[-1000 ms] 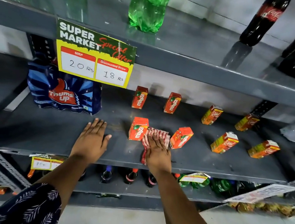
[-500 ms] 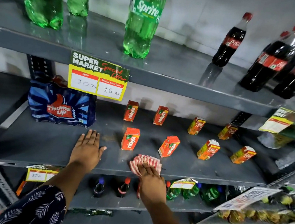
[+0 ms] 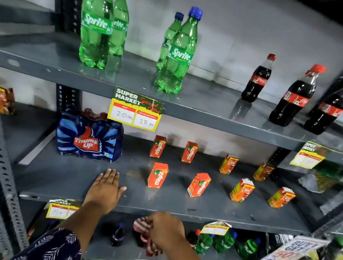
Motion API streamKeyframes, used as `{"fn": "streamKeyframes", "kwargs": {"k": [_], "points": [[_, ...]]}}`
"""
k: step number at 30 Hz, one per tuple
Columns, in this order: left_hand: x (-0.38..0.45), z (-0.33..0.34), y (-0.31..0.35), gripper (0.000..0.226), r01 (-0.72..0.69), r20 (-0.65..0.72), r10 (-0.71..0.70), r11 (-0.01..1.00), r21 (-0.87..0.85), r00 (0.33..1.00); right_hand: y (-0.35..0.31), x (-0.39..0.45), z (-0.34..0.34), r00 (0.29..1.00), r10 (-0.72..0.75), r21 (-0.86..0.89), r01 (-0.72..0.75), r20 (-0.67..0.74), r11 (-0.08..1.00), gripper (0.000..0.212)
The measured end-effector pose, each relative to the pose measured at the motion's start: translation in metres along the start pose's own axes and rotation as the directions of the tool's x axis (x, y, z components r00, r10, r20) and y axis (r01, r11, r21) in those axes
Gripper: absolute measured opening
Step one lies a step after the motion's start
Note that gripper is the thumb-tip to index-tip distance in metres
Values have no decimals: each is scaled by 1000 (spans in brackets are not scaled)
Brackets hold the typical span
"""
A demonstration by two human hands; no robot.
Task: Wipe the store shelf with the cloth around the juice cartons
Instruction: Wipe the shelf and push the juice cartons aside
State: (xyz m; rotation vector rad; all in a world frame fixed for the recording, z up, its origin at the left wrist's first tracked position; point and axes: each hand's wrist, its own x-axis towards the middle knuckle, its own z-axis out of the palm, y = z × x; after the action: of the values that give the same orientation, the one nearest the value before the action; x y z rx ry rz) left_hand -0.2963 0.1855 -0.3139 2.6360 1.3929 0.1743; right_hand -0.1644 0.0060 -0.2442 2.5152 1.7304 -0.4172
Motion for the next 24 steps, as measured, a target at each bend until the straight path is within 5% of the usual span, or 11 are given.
{"fn": "streamKeyframes", "kwargs": {"k": [7,19,24], "points": [[-10,-3,-29,68,52,-14,-52,998,-23,999,-36,40,-43,986,-30,162,56,-163,985,37],[1,-22,-61,69,65,-44,-67,996,-56,997,-81,123,-103,923,-62,198,147,-380,969,35],[13,-7,-81,70,116,-37,-119,991,-72,992,-88,176,-114,954,66,273,17,-294,962,36]]}}
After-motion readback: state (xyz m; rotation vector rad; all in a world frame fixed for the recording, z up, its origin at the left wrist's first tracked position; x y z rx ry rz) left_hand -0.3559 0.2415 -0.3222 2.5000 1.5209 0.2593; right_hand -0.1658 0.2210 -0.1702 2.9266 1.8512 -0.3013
